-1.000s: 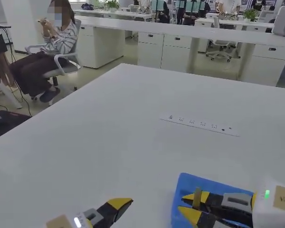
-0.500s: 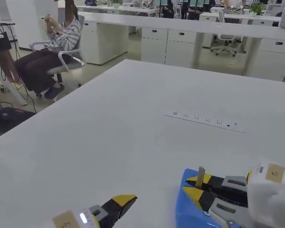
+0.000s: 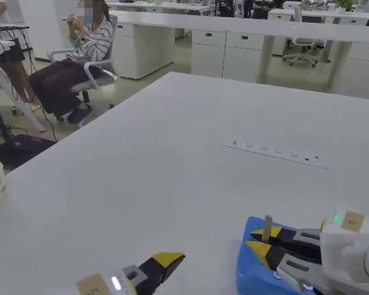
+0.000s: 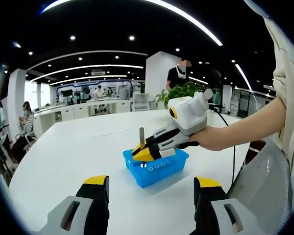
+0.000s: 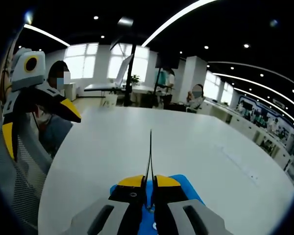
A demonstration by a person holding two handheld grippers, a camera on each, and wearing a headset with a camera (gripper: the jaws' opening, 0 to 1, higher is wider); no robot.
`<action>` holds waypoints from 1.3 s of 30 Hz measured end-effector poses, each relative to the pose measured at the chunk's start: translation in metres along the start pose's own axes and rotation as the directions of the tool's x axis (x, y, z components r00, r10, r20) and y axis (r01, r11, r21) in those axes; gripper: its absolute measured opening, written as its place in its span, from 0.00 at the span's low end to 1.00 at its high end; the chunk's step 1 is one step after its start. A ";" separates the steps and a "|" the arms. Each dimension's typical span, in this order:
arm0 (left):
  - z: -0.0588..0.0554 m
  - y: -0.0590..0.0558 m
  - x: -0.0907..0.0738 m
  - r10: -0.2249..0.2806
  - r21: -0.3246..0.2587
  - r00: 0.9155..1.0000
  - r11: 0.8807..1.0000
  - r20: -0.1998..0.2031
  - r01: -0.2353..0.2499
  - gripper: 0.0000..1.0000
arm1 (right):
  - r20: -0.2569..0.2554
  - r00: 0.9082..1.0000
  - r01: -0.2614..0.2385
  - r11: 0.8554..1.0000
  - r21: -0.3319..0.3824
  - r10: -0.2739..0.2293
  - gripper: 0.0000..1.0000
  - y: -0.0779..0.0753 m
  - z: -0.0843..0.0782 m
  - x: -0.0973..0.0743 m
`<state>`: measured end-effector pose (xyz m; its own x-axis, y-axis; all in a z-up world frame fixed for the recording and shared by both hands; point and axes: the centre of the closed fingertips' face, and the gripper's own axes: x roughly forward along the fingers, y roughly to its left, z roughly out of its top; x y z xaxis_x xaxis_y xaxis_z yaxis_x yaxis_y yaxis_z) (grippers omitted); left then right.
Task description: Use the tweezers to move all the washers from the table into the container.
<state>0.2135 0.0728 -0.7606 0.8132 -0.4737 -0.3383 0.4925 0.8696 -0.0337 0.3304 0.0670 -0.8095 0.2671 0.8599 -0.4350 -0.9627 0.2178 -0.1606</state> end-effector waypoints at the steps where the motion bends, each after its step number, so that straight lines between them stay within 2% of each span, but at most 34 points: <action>1: 0.000 0.000 0.000 0.000 0.000 1.000 1.000 -0.003 0.000 0.70 | -0.001 1.000 -0.001 1.000 0.005 0.001 0.04 -0.001 -0.002 0.001; 15: -0.006 -0.001 0.004 -0.009 0.004 1.000 1.000 -0.030 0.009 0.70 | -0.015 1.000 -0.007 0.999 0.047 0.008 0.04 -0.003 -0.017 0.007; 21: -0.002 -0.001 0.003 -0.010 -0.016 1.000 1.000 -0.005 0.010 0.70 | -0.016 1.000 -0.006 0.998 0.057 0.007 0.04 -0.004 -0.021 0.008; 39: -0.003 -0.001 0.002 -0.010 -0.018 1.000 1.000 -0.012 0.010 0.70 | -0.003 1.000 -0.004 0.996 0.085 0.005 0.04 -0.003 -0.024 0.008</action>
<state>0.2141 0.0715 -0.7645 0.8044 -0.4804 -0.3494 0.4947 0.8674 -0.0536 0.3364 0.0624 -0.8341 0.2627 0.8597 -0.4380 -0.9641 0.2526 -0.0823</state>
